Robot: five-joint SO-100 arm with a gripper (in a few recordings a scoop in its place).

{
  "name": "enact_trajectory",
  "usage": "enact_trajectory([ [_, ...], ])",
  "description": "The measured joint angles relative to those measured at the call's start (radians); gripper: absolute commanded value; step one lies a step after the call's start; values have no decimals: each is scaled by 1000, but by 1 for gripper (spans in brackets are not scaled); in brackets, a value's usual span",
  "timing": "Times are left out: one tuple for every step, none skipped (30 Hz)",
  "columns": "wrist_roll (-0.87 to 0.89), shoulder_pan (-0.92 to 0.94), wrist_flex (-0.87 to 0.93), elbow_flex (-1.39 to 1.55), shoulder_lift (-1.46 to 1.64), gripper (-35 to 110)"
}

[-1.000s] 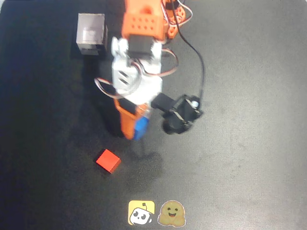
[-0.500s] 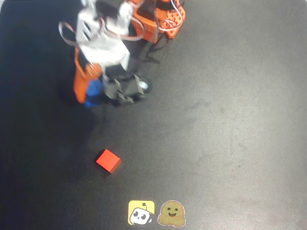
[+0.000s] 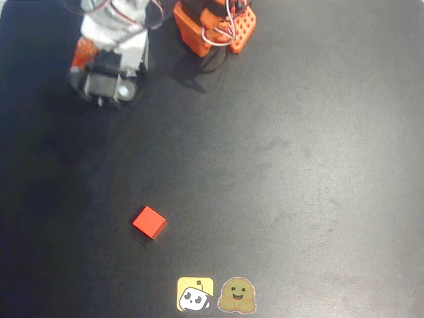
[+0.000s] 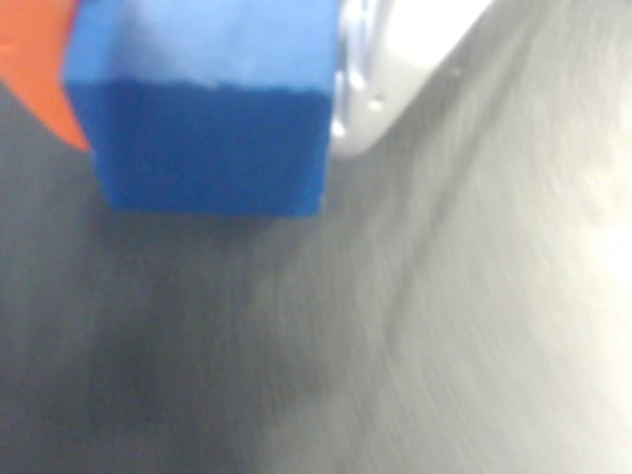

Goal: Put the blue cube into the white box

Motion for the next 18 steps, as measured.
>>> enact_trajectory([
  [-6, 3, -3, 35, 40, 0],
  [2, 15, -3, 66, 81, 0],
  [8, 29, -2, 92, 120, 0],
  [15, 48, 6, 106, 156, 0],
  [23, 55, 20, 109, 184, 0],
  [29, 61, 37, 114, 209, 0],
  [34, 78, 55, 121, 232, 0],
  [37, 97, 72, 123, 250, 0],
  [41, 123, 92, 123, 265, 0],
  [44, 137, 107, 129, 282, 0],
  [44, 152, 120, 140, 299, 0],
  [49, 166, 130, 149, 311, 0],
  [58, 190, 141, 158, 327, 0],
  [63, 213, 153, 170, 341, 0],
  [71, 236, 164, 181, 356, 0],
  [72, 250, 173, 193, 370, 0],
  [69, 270, 179, 204, 385, 0],
  [78, 287, 190, 215, 399, 0],
])
